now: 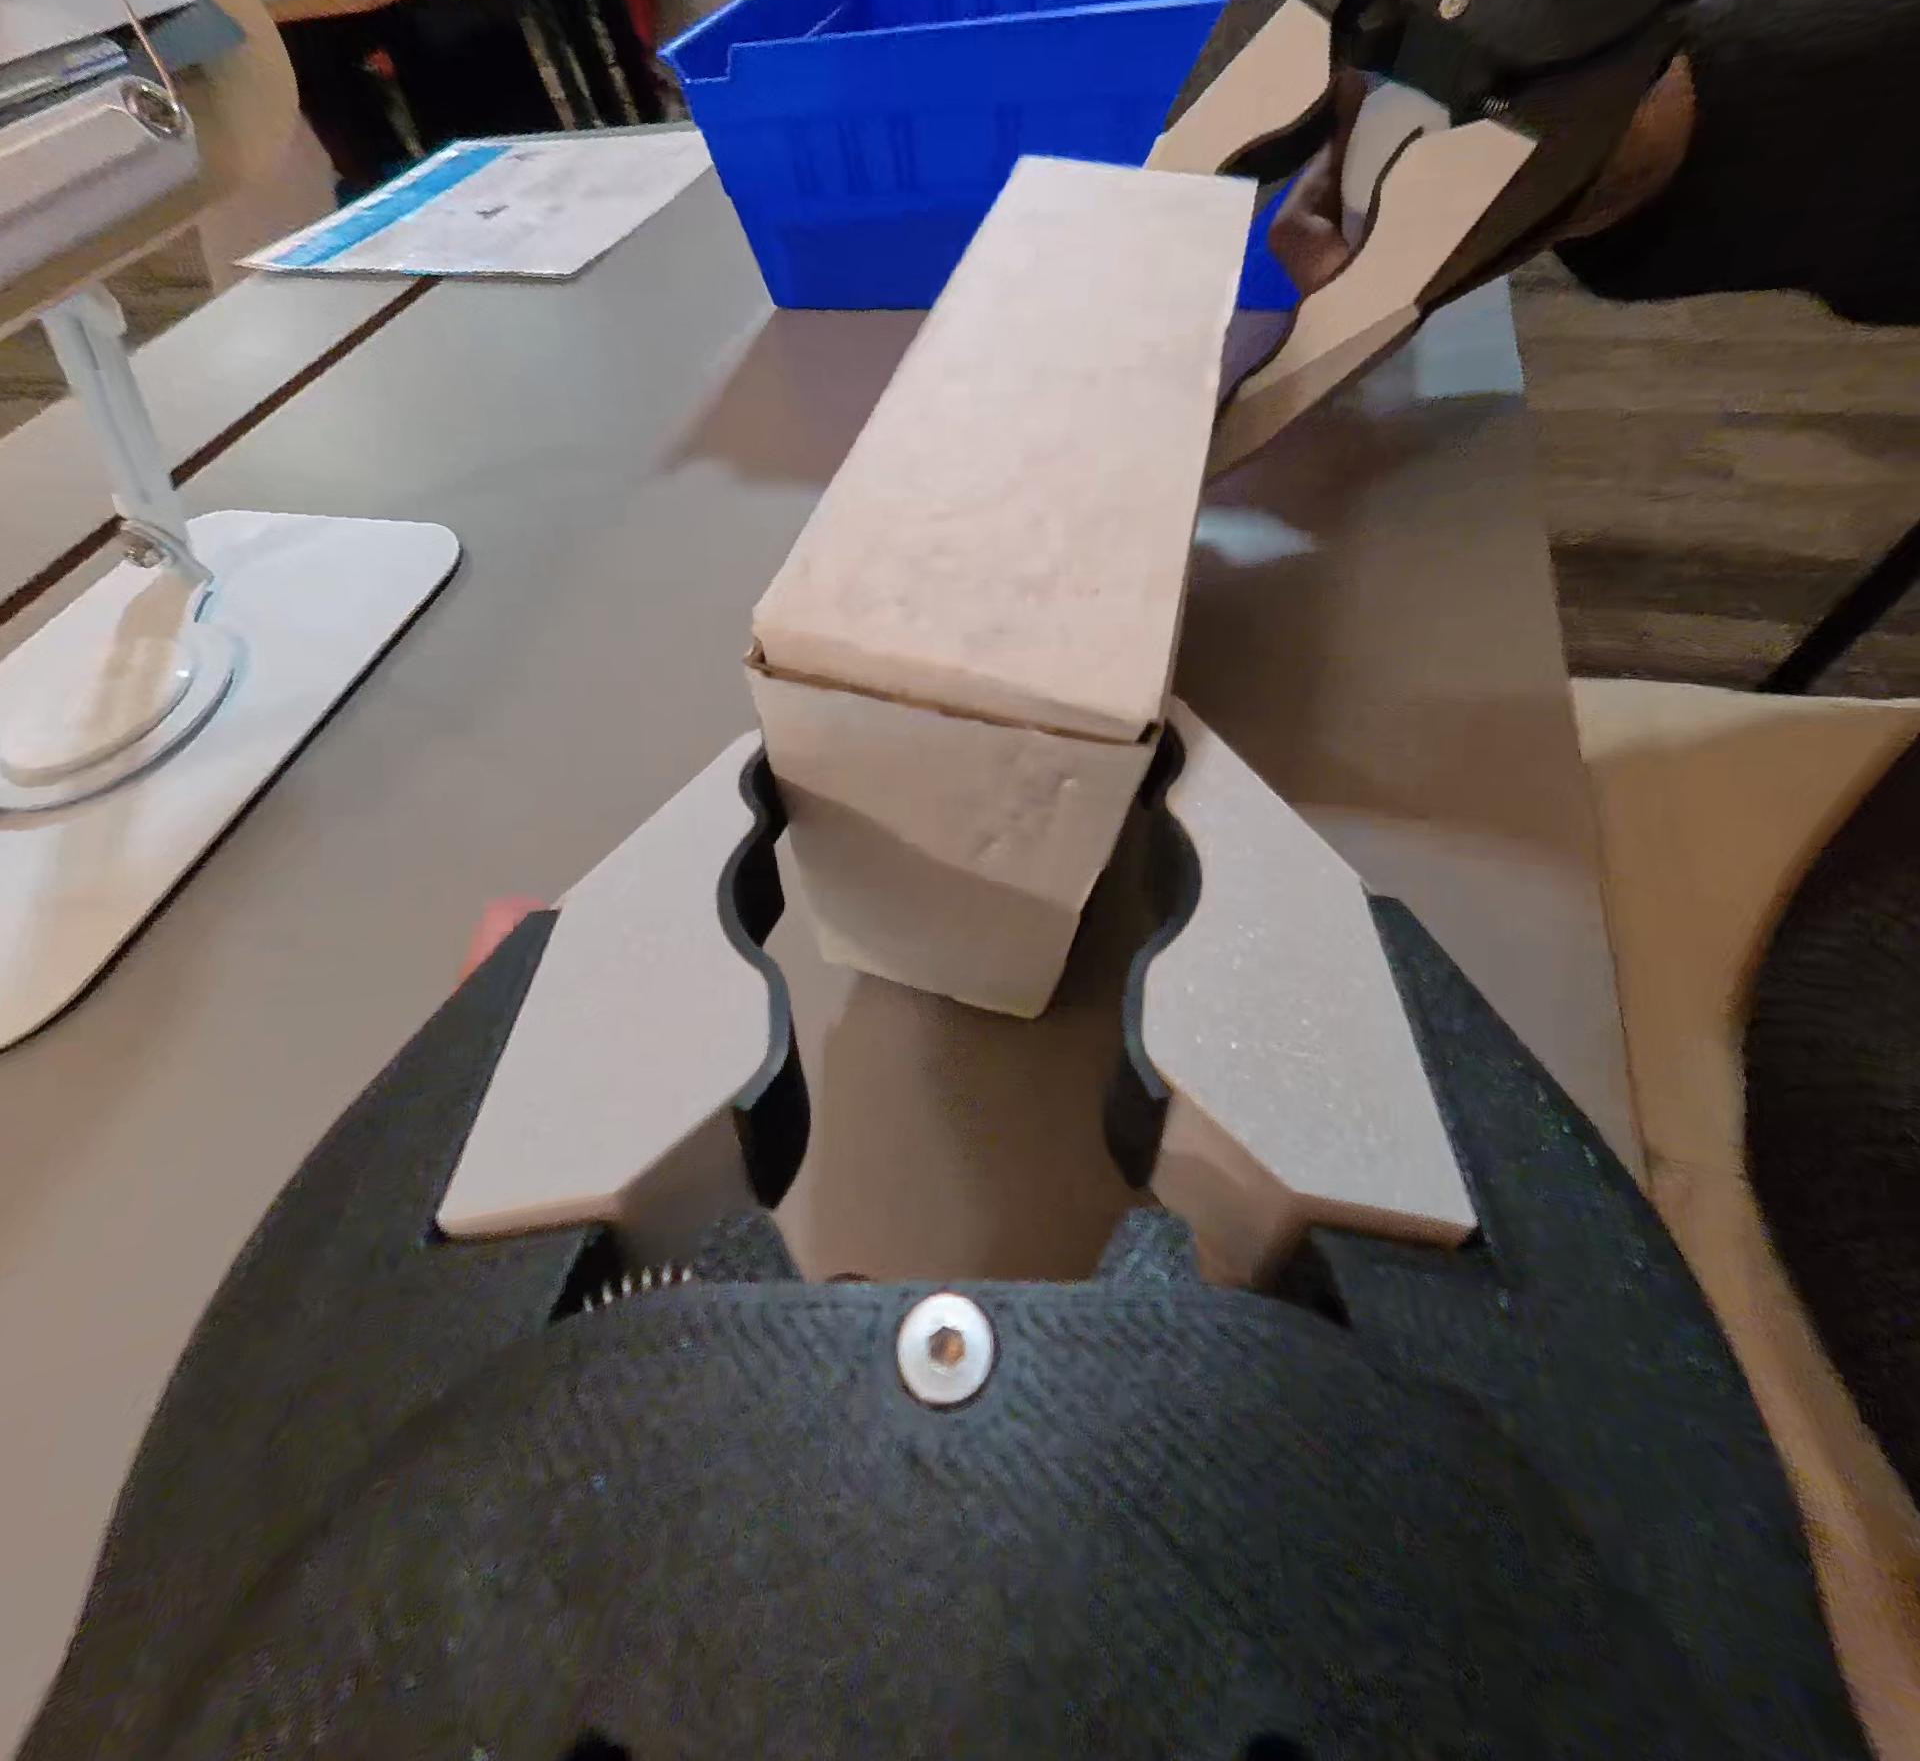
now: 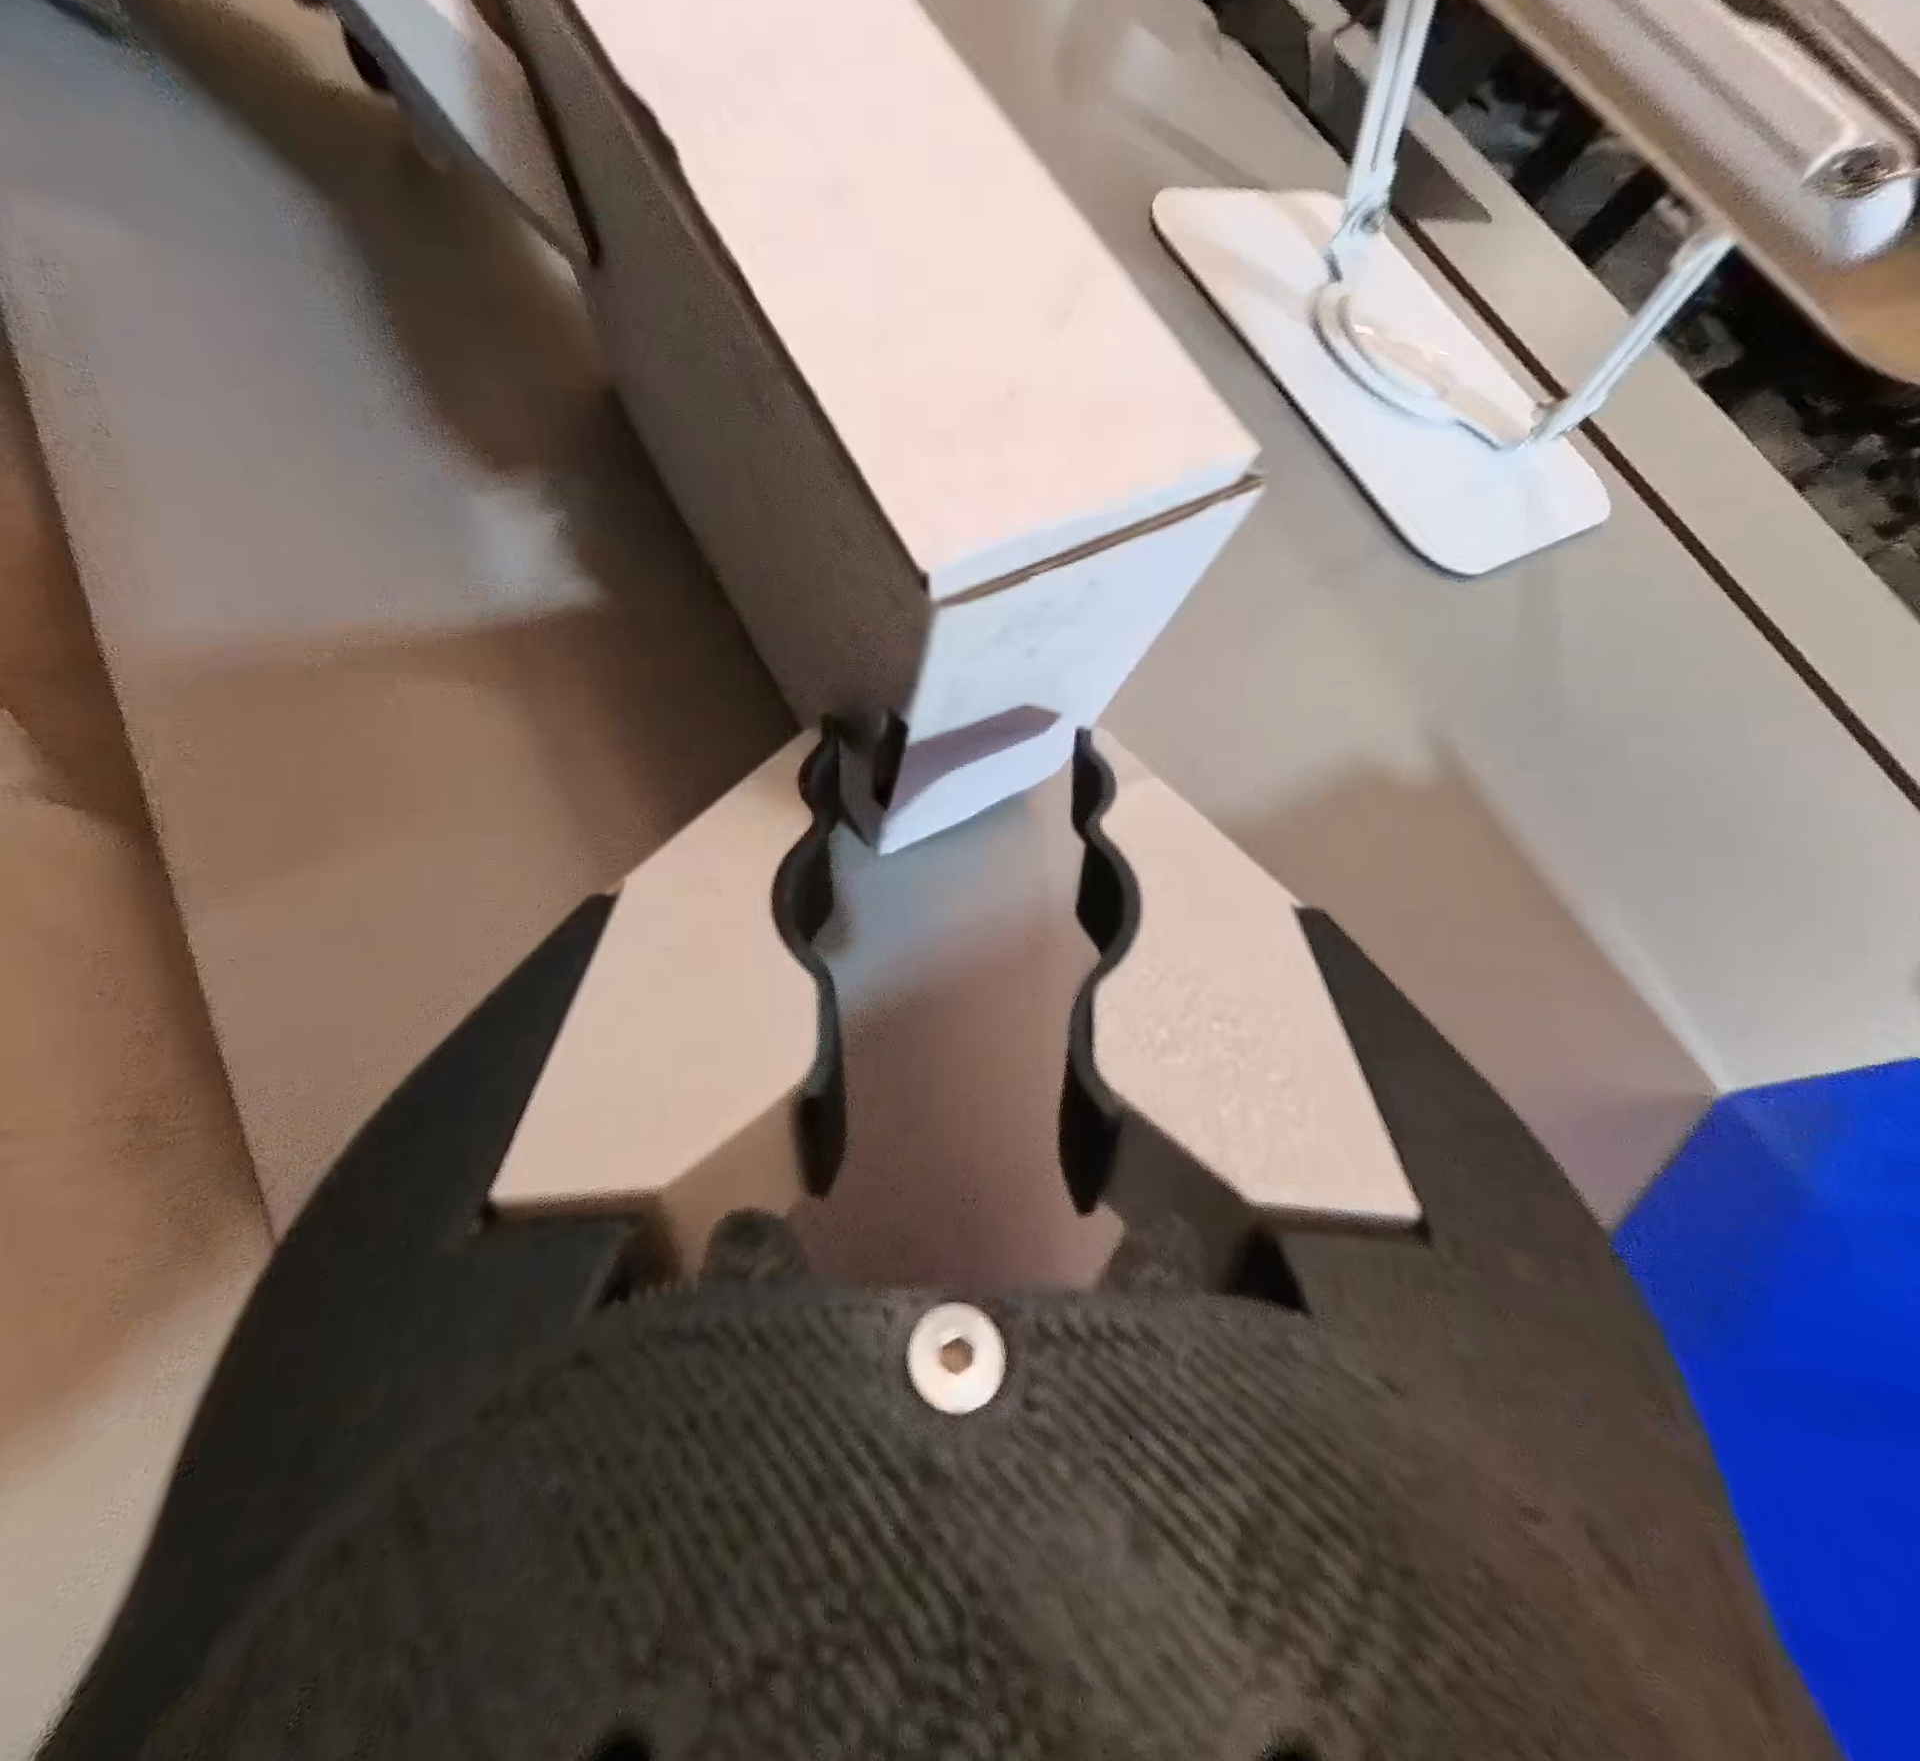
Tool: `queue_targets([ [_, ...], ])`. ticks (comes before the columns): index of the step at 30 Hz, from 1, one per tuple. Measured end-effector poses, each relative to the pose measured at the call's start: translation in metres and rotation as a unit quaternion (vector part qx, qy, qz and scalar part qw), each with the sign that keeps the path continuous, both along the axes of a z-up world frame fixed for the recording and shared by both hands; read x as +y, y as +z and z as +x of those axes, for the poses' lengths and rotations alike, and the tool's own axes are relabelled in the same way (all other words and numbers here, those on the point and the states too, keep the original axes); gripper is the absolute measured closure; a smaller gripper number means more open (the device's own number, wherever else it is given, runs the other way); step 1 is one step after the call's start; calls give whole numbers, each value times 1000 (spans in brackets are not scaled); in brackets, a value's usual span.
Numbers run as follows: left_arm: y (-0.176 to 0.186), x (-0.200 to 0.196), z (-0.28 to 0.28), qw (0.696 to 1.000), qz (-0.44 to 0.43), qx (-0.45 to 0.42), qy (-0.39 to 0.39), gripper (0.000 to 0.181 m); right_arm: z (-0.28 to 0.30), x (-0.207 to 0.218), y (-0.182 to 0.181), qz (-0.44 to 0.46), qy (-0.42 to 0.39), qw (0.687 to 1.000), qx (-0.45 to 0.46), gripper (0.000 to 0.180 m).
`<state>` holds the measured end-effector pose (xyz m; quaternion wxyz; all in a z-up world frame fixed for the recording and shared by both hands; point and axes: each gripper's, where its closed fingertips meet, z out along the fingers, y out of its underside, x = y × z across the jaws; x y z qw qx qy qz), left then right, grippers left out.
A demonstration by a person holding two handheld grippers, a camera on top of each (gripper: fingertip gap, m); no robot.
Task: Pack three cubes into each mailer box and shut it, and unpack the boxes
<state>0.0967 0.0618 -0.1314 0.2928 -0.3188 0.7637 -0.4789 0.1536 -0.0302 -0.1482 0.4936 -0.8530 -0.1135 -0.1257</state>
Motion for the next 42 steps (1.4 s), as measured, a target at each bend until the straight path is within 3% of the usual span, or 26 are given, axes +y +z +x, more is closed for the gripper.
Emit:
queue_targets([
  [9, 8, -6, 2, 999, 7, -32, 31, 115, 13, -4, -4, -36, -36, 996, -75, 134],
  [16, 12, 4, 5, 995, 24, -45, 83, 115, 33, -11, 51, 51, -141, 983, -110, 131],
  [20, 14, 3, 5, 993, 30, -48, 106, 116, -1, 5, 75, 93, -105, 966, -215, 130],
  [23, 17, -1, 4, 991, 35, -51, 121, 116, -28, 14, 83, 94, -69, 930, -350, 138],
  [26, 18, -5, 0, 988, 56, -61, 127, 116, -51, 20, 84, 98, -37, 902, -418, 149],
  [42, 21, -11, -10, 984, 86, -76, 133, 116, -55, 25, 81, 86, -17, 884, -458, 150],
])
